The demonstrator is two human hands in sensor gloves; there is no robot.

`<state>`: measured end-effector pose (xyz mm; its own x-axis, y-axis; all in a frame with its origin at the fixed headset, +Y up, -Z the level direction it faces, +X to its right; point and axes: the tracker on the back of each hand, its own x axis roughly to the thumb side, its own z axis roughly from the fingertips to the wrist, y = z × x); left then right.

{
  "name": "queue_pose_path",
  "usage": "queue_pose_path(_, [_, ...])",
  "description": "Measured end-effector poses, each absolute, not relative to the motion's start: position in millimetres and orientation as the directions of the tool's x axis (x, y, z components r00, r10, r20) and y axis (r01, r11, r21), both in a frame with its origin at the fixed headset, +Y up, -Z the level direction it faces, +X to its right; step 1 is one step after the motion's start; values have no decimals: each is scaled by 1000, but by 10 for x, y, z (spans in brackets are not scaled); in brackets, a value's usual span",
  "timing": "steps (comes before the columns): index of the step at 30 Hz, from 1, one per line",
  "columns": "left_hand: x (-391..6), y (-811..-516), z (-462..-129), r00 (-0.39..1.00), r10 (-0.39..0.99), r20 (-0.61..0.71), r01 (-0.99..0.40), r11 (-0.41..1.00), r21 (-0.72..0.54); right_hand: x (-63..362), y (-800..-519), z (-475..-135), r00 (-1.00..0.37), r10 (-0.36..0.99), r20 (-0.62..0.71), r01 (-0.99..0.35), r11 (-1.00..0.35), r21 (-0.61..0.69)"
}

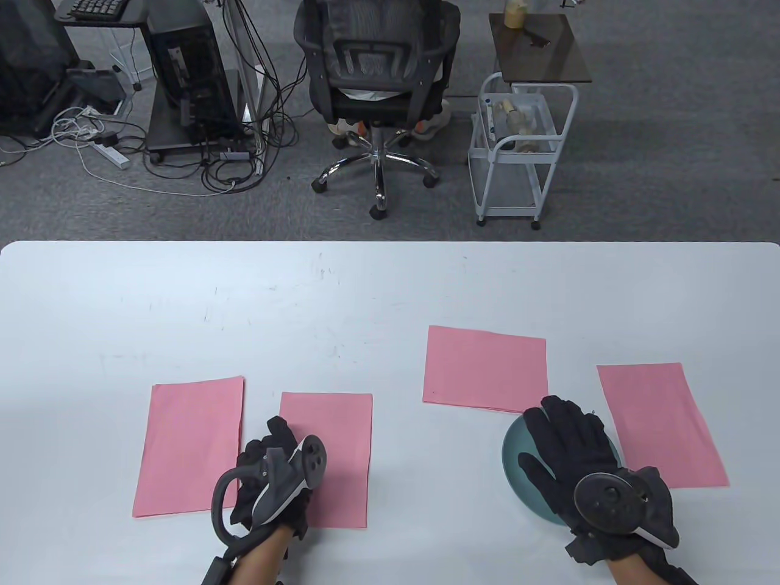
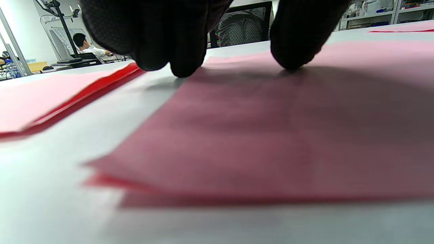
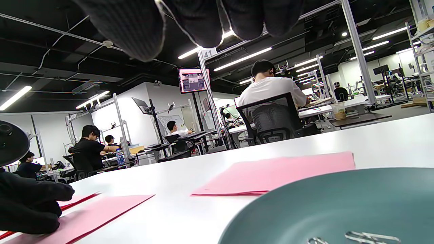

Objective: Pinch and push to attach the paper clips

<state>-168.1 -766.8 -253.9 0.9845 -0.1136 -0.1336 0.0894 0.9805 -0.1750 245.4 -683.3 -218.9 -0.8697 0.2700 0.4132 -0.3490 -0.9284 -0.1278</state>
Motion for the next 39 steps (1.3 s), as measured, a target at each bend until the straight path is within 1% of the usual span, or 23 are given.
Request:
queue_pose_path(4, [-1736, -7668, -2547, 983, -47, -180, 17, 986, -163, 2455, -6826, -2193, -869, 278, 410, -354, -927, -121])
queue_pose_path(8, [-1829, -7671, -2566, 963, 101, -251, -143, 978, -155, 2464, -6820, -2196, -870, 282, 405, -354, -928, -117])
queue_pose_path(13, [-1892, -7654, -2572, 949, 140, -283, -183, 974, -131, 2473, -6817, -2203, -870, 289, 400, -361, -926, -115])
queue_pose_path(20, [-1883, -7642, -2567, 951, 125, -283, -156, 984, -91, 2466, -6822, -2200, -868, 284, 407, -358, -927, -116])
queue_pose_path(23, [-1950, -7650, -2577, 931, 204, -304, -241, 966, -88, 2469, -6823, -2200, -868, 285, 406, -358, -926, -117])
queue_pose_path(26, [-2053, -7643, -2580, 882, 334, -333, -380, 921, -85, 2471, -6828, -2198, -869, 286, 403, -358, -926, -115])
queue_pose_path(31, [-2166, -7618, -2561, 756, 550, -355, -603, 796, -53, 2461, -6842, -2194, -867, 295, 401, -362, -927, -101])
queue_pose_path(35, [-2203, -7589, -2530, 630, 709, -317, -749, 662, -6, 2447, -6863, -2195, -858, 319, 402, -380, -922, -80])
queue_pose_path(39, [-2167, -7593, -2499, 488, 844, -222, -867, 499, -9, 2383, -6958, -2217, -815, 415, 404, -451, -892, 6])
